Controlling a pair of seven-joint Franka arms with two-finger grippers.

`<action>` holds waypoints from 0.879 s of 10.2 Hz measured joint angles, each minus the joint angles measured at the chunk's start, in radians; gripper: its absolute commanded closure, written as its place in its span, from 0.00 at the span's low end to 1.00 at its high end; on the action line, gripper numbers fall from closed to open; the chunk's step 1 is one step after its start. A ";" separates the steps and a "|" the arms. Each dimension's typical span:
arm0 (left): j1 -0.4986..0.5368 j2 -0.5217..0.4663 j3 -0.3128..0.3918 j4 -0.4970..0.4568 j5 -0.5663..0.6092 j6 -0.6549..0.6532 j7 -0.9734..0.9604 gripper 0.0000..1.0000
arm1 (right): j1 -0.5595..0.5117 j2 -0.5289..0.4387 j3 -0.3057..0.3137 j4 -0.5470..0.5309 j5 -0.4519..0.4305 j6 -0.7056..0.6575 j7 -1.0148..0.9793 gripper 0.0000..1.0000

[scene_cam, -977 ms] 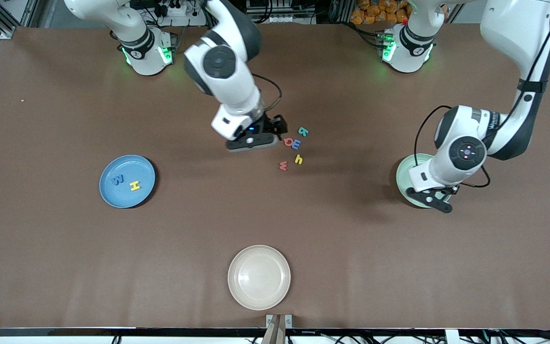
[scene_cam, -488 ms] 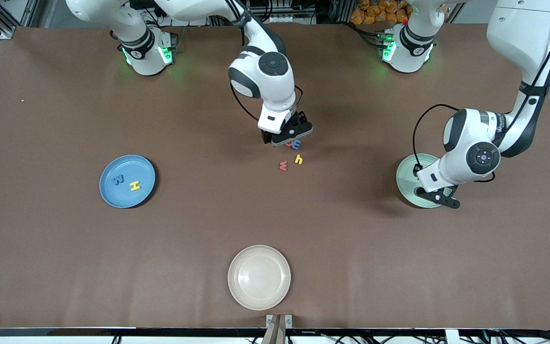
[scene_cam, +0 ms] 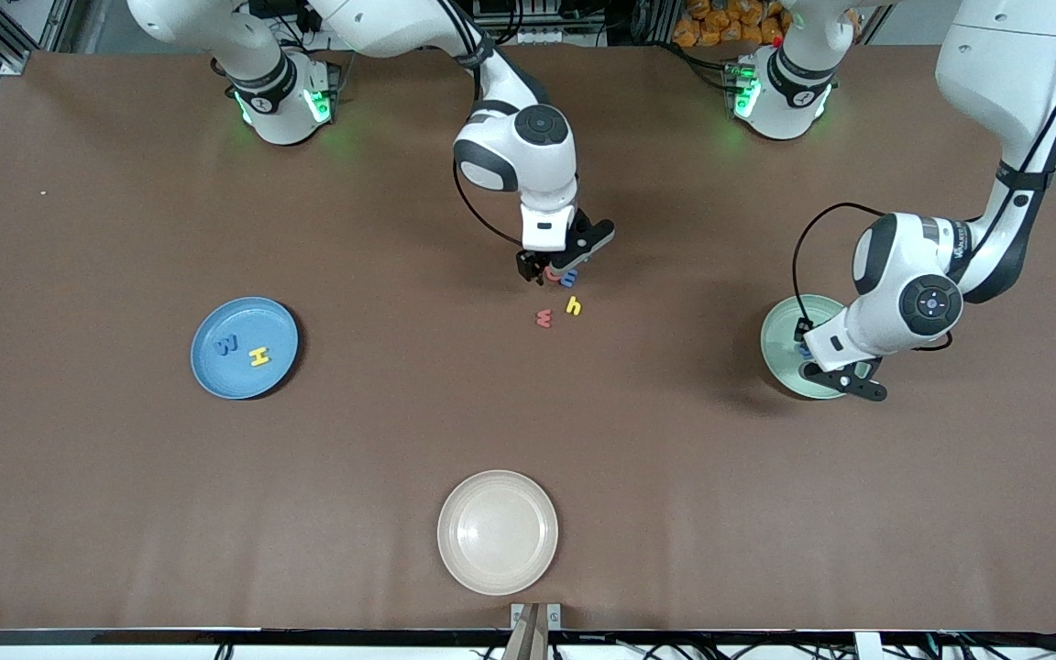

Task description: Sort uppercase to blue plate, lowercase to green plate

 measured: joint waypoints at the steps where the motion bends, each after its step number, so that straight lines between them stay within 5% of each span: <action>1: 0.000 0.000 0.000 0.001 0.000 0.002 -0.003 0.18 | 0.000 0.000 0.000 -0.008 -0.001 0.001 -0.041 0.16; 2: 0.001 -0.001 0.001 0.004 0.000 0.003 -0.005 0.03 | 0.000 0.001 -0.001 -0.019 -0.002 0.013 -0.077 0.16; 3: 0.001 -0.003 0.002 0.010 0.000 0.003 -0.006 0.00 | 0.000 0.004 -0.001 -0.036 -0.002 0.042 -0.103 0.18; 9: -0.009 -0.024 -0.007 0.025 0.000 0.004 -0.006 0.11 | -0.002 0.055 -0.004 -0.050 -0.002 0.082 -0.191 0.25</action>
